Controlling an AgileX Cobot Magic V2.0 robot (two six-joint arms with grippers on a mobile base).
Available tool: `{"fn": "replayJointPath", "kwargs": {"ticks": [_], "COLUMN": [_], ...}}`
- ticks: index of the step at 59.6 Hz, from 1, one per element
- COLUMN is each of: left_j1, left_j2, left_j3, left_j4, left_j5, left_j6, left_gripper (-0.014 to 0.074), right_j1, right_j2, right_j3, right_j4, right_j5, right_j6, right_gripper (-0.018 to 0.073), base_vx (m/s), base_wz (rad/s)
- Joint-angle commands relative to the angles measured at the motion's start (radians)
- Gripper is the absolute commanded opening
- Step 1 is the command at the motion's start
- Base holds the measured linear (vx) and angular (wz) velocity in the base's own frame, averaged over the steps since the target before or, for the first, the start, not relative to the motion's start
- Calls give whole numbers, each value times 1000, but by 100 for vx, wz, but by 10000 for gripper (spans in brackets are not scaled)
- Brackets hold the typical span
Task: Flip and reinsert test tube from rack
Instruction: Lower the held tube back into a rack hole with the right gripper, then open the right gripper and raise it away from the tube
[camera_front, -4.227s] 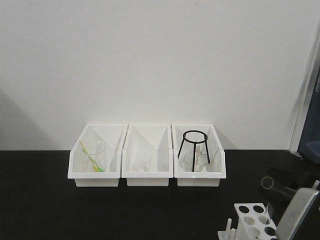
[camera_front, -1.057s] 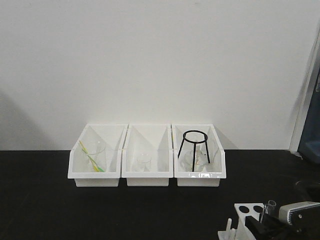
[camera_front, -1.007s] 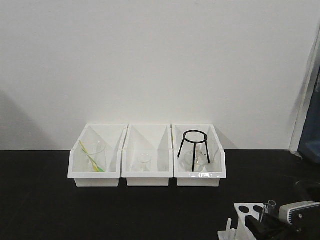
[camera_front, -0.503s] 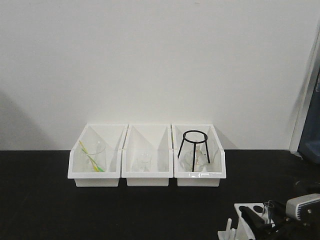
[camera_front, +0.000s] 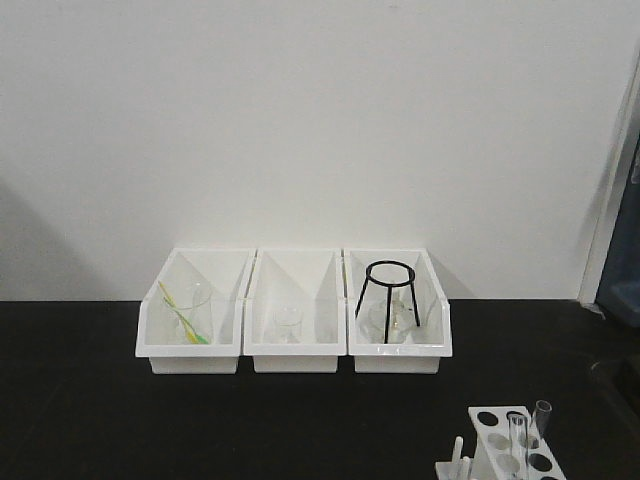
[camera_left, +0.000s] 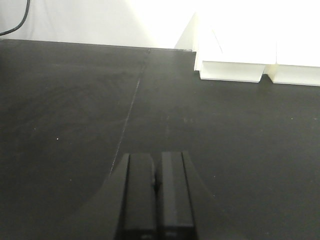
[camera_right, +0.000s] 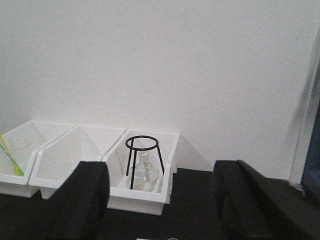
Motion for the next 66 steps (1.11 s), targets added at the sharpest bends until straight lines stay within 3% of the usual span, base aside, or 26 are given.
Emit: {"fn": "replayJointPath", "kwargs": {"ticks": [1, 31, 38, 45, 51, 57, 66], "left_j1": [-7, -7, -7, -7, -7, -7, -7], "left_j2": [-13, -13, -13, -13, -13, -13, -13], "left_j3": [1, 1, 1, 1, 1, 1, 1], "left_j4": [-4, -4, -4, -4, -4, -4, -4], "left_j5": [-87, -87, -87, -87, -87, -87, -87], "left_j6": [0, 0, 0, 0, 0, 0, 0], "left_gripper": [-6, -6, -6, -6, -6, -6, -6], "right_j1": [0, -1, -3, -3, -3, -3, -3], "right_j2": [-49, -102, -102, -132, -213, -303, -450], "right_j3": [-29, -29, -29, -29, -29, -26, 93], "right_j4": [7, 6, 3, 6, 69, 195, 283], "right_j5": [20, 38, 41, 130, 261, 371, 298], "right_j6": [21, 28, 19, -14, -106, -268, -500], "right_gripper": [512, 512, 491, 435, 347, 223, 19], "base_vx": [0, 0, 0, 0, 0, 0, 0], "base_wz": [0, 0, 0, 0, 0, 0, 0]}}
